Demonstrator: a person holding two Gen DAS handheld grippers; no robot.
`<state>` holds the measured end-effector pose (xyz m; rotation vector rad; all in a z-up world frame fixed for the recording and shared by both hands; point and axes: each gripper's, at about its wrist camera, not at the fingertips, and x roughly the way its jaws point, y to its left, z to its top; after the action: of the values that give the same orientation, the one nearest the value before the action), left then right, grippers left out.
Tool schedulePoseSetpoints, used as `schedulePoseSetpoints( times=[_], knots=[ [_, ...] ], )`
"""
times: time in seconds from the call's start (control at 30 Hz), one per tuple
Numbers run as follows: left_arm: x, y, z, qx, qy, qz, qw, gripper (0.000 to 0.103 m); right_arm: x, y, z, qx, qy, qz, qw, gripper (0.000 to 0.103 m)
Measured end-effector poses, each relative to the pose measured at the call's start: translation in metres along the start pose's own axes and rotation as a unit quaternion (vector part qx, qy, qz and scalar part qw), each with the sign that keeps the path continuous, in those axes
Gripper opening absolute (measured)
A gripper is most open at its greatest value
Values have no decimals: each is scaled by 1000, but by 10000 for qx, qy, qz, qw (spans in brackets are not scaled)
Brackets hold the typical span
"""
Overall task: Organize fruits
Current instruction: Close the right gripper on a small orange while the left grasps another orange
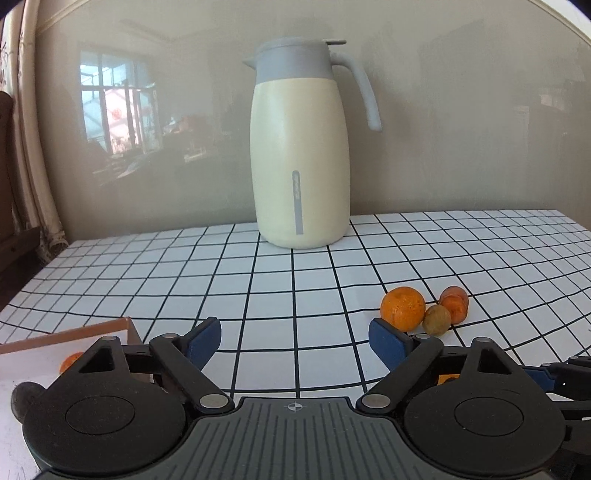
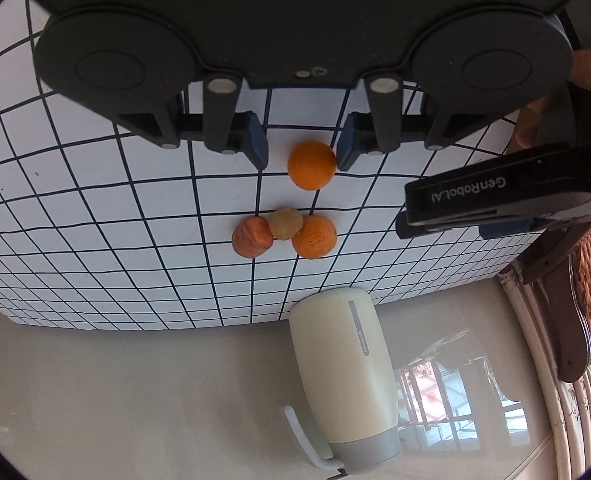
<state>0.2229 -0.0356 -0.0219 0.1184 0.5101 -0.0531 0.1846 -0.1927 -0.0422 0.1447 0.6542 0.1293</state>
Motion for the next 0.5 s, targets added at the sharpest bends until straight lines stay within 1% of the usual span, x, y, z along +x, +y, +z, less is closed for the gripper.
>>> schedulePoseSetpoints(
  times=[0.1,0.27,0.4,0.5],
  knots=[
    [9,-5,0,29,101,-116,9999,87,3,2,2,-46,1,25,10000,32],
    [18,-17,1,179,121,-277,9994,88,3,5,3,-80,-45,74,9999,22],
    [23,-22,3,113,154,-416,9990,88,3,4,4,-70,-62,43,9999,22],
    [26,-27,4,70,138,-472,9988,88,-1,0,5,-89,-152,-129,9998,22]
  ],
)
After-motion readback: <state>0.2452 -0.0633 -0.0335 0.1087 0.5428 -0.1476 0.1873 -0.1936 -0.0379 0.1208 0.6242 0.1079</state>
